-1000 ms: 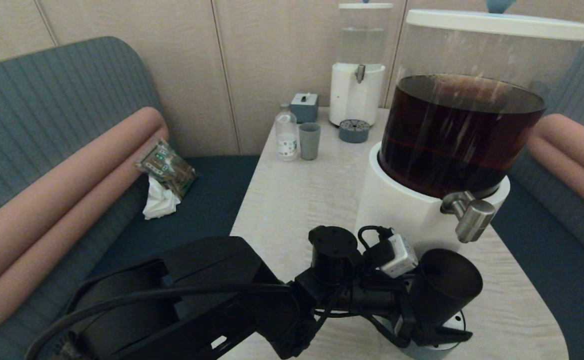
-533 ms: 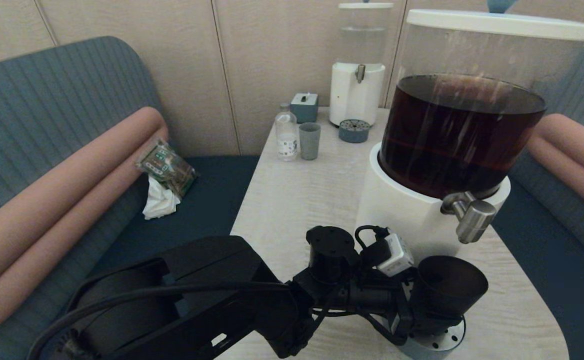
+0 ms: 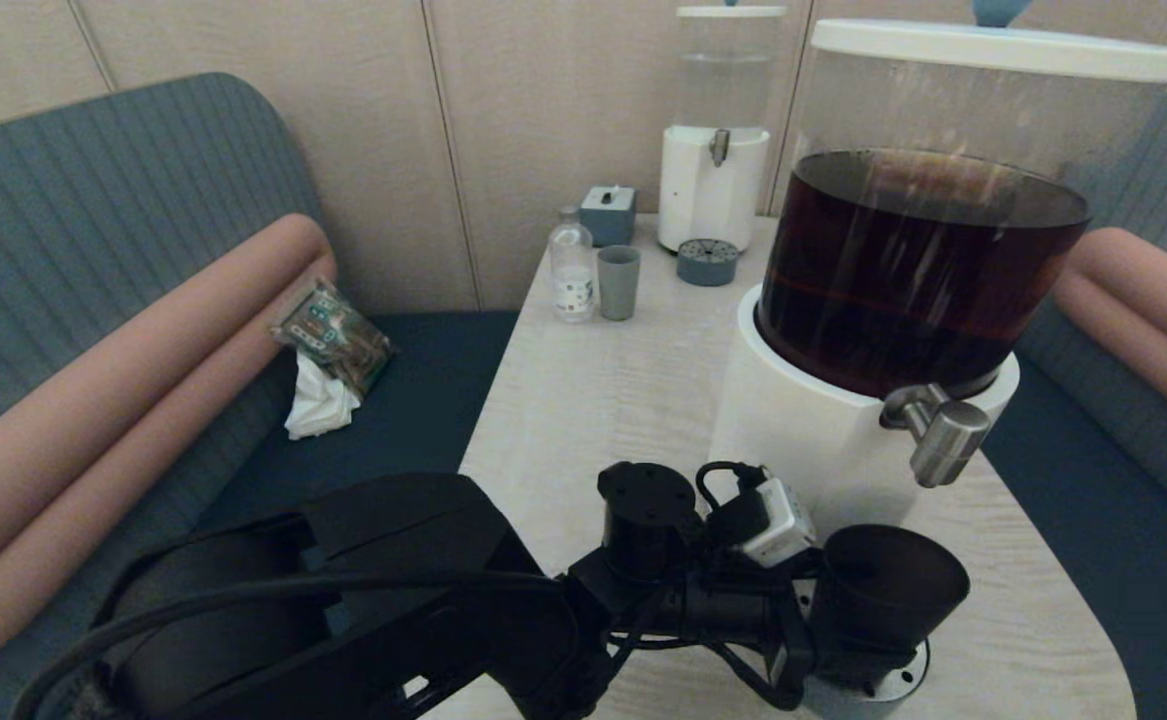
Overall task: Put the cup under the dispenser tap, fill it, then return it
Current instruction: Place the cup next to the water dispenser
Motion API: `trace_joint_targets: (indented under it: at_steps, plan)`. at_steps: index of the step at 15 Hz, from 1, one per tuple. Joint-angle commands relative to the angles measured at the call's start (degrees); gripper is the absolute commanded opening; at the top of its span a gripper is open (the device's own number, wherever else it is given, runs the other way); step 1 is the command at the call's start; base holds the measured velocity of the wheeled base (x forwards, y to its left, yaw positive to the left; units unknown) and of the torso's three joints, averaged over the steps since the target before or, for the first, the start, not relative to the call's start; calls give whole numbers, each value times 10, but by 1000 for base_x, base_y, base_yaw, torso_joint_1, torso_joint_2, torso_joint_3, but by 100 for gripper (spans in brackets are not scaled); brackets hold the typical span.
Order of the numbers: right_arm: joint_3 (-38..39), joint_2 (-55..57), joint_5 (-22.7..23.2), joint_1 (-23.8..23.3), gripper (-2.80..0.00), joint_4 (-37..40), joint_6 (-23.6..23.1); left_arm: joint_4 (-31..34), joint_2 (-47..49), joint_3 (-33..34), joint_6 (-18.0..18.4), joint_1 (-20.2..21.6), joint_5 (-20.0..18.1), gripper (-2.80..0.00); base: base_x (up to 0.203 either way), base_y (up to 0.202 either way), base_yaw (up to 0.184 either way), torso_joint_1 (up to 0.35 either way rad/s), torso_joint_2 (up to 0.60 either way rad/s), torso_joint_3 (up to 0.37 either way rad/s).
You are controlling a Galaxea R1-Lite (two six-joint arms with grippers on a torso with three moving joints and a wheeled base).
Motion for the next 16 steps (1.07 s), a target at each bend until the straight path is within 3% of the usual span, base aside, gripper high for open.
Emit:
trace_joint_targets:
  at_steps: [1, 4, 7, 16]
  plan:
    - [5, -1, 0, 0, -280, 0, -1, -5, -28, 35, -2, 0, 4, -280, 0, 0, 0, 0, 0, 0]
    - [5, -1, 0, 0, -280, 0, -1, -47, -61, 90, -37, 3, 31, -280, 0, 0, 0, 0, 0, 0]
    - [5, -1, 0, 0, -280, 0, 0, -81, -95, 126, -82, 14, 94, -280, 0, 0, 0, 0, 0, 0]
    - [5, -1, 0, 0, -280, 0, 0, -105, -187, 230, -86, 54, 194, -280, 0, 0, 0, 0, 0, 0]
